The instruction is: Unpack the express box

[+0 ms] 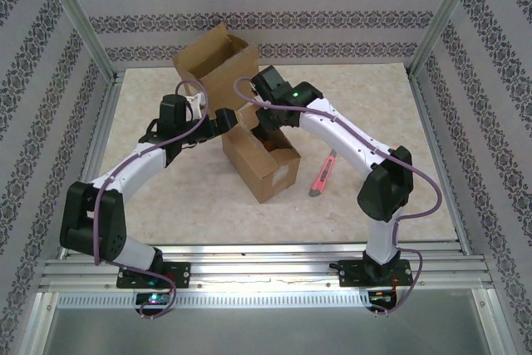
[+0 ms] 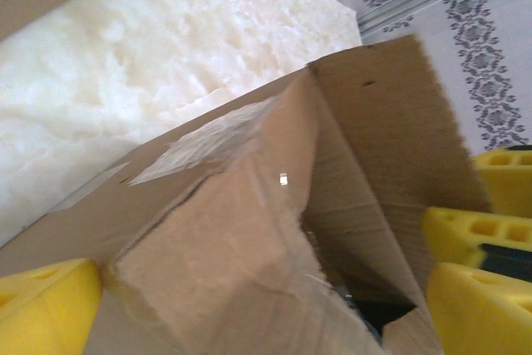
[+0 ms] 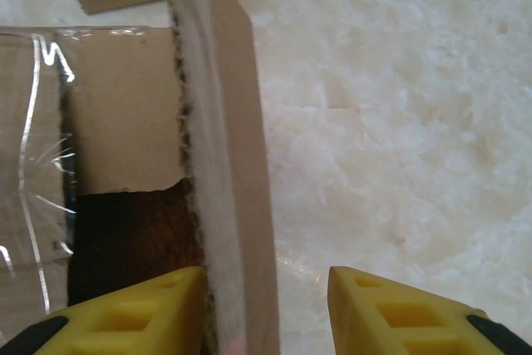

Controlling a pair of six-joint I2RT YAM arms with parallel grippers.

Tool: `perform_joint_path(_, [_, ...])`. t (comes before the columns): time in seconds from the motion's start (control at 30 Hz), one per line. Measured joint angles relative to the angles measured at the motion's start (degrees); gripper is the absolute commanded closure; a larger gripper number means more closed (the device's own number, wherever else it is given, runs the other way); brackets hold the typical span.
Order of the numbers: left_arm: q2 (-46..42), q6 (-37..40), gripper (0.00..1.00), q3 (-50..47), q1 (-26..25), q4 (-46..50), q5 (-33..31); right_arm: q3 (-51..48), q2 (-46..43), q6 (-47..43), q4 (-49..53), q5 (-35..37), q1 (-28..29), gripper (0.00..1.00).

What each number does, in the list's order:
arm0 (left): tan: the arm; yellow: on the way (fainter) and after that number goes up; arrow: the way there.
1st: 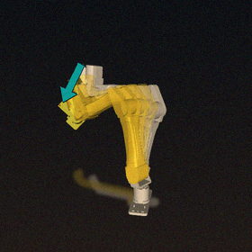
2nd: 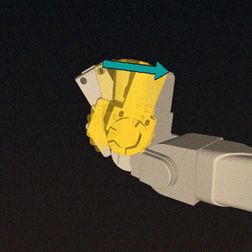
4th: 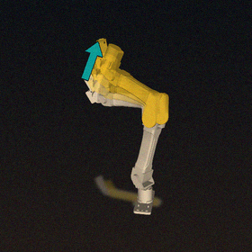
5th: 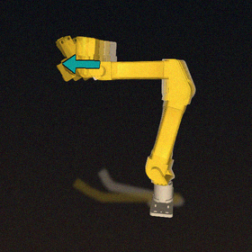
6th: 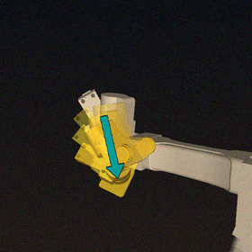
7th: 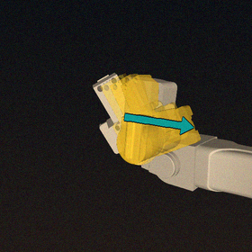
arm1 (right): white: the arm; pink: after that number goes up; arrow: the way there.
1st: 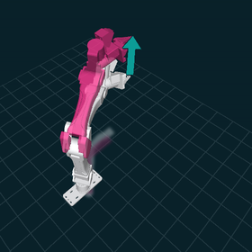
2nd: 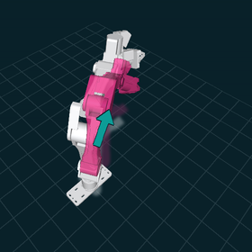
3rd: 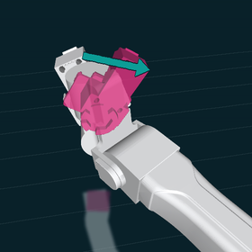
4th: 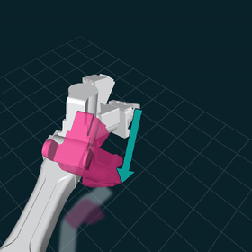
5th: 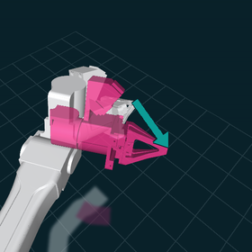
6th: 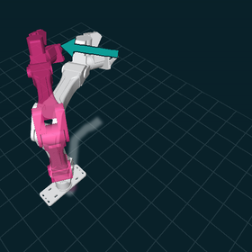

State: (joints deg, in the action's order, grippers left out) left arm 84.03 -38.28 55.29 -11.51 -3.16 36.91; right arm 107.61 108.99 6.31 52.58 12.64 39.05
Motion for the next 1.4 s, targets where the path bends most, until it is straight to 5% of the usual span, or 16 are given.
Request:
perform_joint_path(0.37, [-2.7,0.4,0.0,0.3,0.0,2.6,1.5,0.0,0.4,1.3,1.8,-2.0,-1.8,0.59])
perform_joint_path(0.47, [-4.3,1.0,0.0,0.3,0.0,4.6,1.7,0.0,1.1,1.7,2.3,-1.7,-2.0,0.69])
perform_joint_path(0.63, [-7.2,3.3,0.0,0.6,0.0,9.5,1.6,0.0,2.1,2.7,2.7,-1.8,-2.1,1.0])
perform_joint_path(0.8, [-9.5,5.6,0.0,1.3,0.0,15.2,1.0,0.1,1.7,2.9,3.2,-3.8,-2.6,1.0])
perform_joint_path(0.97, [-11.4,7.8,0.0,1.8,0.0,20.8,-0.3,-3.5,-1.8,6.1,1.8,-14.2,-5.5,1.0])
perform_joint_path(1.2, [-12.2,11.5,0.0,6.8,-0.4,30.4,-3.5,-26.6,-17.2,22.9,-16.8,-34.8,-12.3,1.0])
perform_joint_path(1.4, [-11.3,15.6,0.0,15.3,-5.6,39.2,-10.1,-47.5,-26.1,43.1,-43.8,-41.6,-12.9,1.0])
